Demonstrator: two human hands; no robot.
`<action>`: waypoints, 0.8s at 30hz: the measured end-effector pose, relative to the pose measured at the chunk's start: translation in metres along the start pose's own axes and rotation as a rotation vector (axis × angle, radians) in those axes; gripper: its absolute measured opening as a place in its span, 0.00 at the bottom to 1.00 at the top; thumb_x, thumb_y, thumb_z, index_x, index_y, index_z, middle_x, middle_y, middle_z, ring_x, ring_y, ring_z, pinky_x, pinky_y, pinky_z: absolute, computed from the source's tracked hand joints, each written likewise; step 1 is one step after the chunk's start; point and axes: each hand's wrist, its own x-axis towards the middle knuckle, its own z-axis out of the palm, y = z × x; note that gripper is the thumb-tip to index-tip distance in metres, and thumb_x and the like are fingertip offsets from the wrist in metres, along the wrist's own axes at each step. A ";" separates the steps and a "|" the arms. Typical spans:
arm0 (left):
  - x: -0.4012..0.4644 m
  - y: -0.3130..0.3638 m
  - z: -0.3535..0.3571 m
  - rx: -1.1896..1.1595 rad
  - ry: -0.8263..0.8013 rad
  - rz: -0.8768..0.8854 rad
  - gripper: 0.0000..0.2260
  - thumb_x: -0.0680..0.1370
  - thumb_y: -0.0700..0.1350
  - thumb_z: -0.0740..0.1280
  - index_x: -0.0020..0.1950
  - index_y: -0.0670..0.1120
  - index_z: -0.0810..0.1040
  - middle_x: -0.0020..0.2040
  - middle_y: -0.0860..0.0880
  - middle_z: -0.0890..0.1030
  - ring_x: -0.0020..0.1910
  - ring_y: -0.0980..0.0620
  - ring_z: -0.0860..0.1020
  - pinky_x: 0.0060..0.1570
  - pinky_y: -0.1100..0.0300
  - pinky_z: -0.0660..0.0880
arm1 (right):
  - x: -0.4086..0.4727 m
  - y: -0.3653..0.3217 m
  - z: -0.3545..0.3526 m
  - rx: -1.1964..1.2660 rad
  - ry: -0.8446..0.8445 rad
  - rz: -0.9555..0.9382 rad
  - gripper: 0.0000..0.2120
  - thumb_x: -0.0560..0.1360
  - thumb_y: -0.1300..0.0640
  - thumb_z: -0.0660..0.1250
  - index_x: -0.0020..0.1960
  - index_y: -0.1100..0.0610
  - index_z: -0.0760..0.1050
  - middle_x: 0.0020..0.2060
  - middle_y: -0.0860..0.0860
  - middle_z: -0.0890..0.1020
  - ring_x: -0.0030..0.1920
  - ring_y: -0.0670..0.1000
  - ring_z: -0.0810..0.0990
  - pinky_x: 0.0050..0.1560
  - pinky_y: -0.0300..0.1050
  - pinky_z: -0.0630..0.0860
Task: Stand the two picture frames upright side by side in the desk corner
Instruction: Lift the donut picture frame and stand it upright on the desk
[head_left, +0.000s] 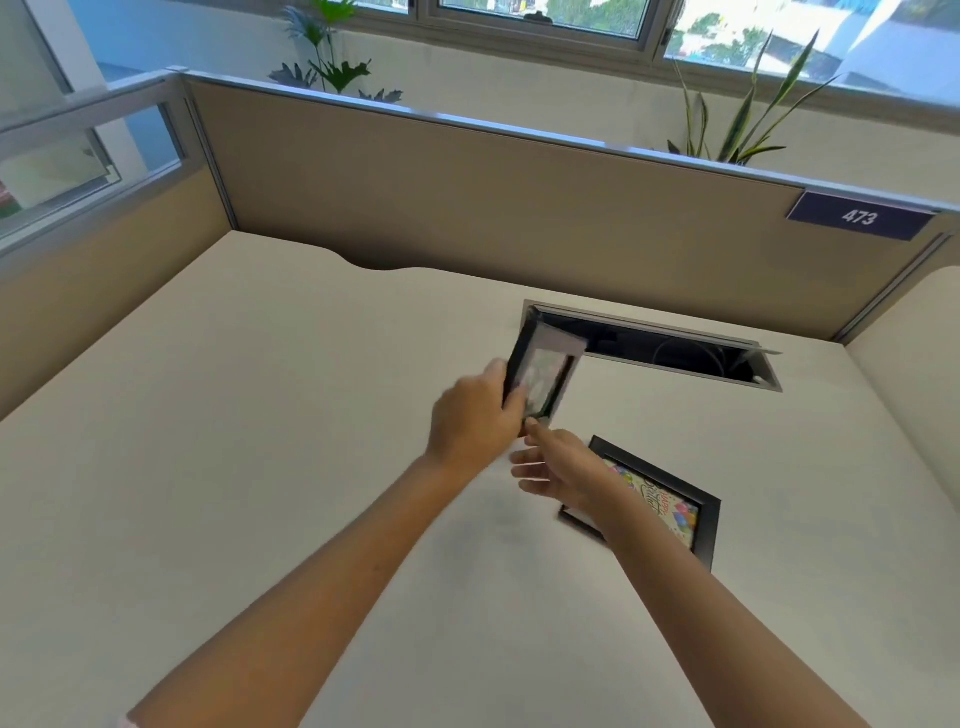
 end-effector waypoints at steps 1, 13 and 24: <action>0.009 -0.004 -0.007 0.022 -0.016 0.032 0.10 0.78 0.50 0.62 0.48 0.43 0.73 0.40 0.44 0.82 0.34 0.44 0.79 0.30 0.52 0.76 | 0.002 0.000 -0.004 -0.095 0.077 -0.012 0.23 0.78 0.45 0.60 0.66 0.61 0.65 0.54 0.56 0.76 0.50 0.54 0.79 0.42 0.46 0.77; 0.064 -0.026 -0.036 0.114 -0.525 0.327 0.09 0.78 0.49 0.63 0.56 0.47 0.74 0.51 0.46 0.82 0.45 0.48 0.78 0.38 0.54 0.76 | 0.022 0.002 -0.024 -0.153 -0.091 -0.325 0.17 0.71 0.63 0.72 0.59 0.56 0.74 0.56 0.54 0.82 0.56 0.53 0.81 0.55 0.47 0.78; 0.074 -0.056 -0.024 0.127 -0.416 0.265 0.14 0.78 0.47 0.63 0.63 0.45 0.75 0.57 0.45 0.81 0.53 0.47 0.78 0.46 0.53 0.76 | 0.042 0.006 -0.006 0.034 -0.105 -0.300 0.14 0.74 0.67 0.67 0.57 0.56 0.74 0.55 0.55 0.82 0.57 0.56 0.80 0.59 0.50 0.75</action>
